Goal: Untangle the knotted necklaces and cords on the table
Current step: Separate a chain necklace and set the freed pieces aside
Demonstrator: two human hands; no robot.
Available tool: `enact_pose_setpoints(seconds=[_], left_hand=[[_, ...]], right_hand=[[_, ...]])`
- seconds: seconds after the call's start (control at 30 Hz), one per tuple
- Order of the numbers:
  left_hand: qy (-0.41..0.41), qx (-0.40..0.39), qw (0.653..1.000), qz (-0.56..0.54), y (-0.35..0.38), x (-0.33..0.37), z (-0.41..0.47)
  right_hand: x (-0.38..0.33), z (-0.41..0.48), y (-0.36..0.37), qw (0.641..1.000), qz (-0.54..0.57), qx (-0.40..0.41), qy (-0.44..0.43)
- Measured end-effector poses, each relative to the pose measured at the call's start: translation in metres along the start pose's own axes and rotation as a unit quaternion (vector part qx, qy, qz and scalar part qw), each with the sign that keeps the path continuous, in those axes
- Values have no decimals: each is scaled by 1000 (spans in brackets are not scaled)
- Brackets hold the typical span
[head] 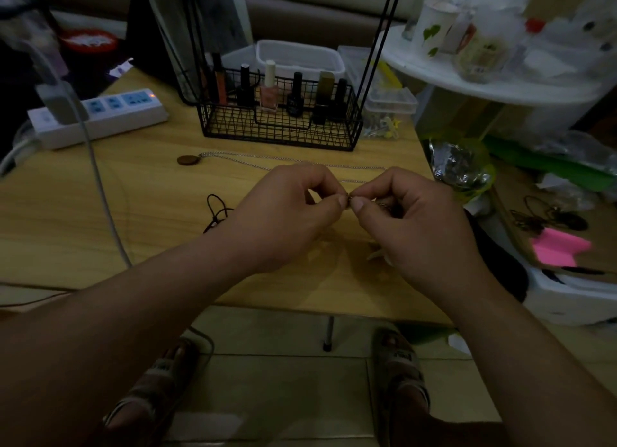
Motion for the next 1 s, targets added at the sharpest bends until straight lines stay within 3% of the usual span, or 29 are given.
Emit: enact_pose_setpoints(seconds=[0.33,0.83,1.0], left_hand=[[30,13,999,28,-2,2,0],[61,4,993,101,4,3,-3],[65,12,992,110,3,2,-3]], right_hand=[[2,1,4,998,25,-46,34],[4,3,13,984,-135,-105,-41],[4,4,11,988,-122,-86,-43]])
Point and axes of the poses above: each hand's wrist, its own z-axis towards the middle knuckle, its own y-axis out of the palm, x = y × z, the point moved 7 cm from there along z, towards the middle knuckle, and after that the axes turned 3 degrees about -z, right-handed, at the moved point
